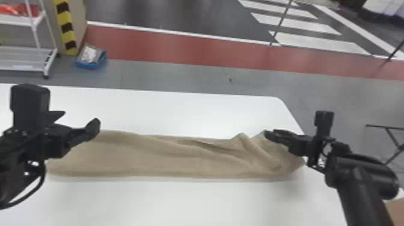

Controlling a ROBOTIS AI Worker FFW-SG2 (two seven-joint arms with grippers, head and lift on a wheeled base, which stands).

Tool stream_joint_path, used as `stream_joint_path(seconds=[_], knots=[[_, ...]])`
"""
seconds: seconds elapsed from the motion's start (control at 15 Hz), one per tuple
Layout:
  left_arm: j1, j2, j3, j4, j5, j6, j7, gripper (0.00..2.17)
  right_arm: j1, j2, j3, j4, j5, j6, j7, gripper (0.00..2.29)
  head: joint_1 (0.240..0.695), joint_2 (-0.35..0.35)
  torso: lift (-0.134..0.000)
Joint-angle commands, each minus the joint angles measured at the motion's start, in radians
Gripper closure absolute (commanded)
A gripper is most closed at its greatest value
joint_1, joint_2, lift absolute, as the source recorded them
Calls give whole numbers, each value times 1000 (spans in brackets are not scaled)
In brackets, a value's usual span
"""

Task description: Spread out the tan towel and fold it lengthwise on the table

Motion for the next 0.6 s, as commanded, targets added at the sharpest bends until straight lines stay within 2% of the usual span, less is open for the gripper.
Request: stream_joint_path(seconds=[0.0,0.07,0.13,0.33,0.47,0.53], knots=[[-1,3,-3,0,-1,-9,0,235,-3,-1,12,0,17,12,1,593,695,-289,-124],[1,3,-3,0,-1,-9,0,235,-6,-1,14,0,28,24,1,599,695,-288,-124],[-1,5,-5,0,-1,-9,2,235,-9,-1,15,0,29,37,1,809,695,-288,-124],[2,9,-2,-8,-2,-9,2,235,-26,-11,12,0,32,74,4,849,695,-289,-124],[8,14,4,-11,-1,-9,2,235,-31,-20,11,0,31,98,8,1055,695,-290,-124],[12,14,4,-15,-1,-9,2,235,-34,-21,9,2,29,104,13,1055,695,-290,-124]])
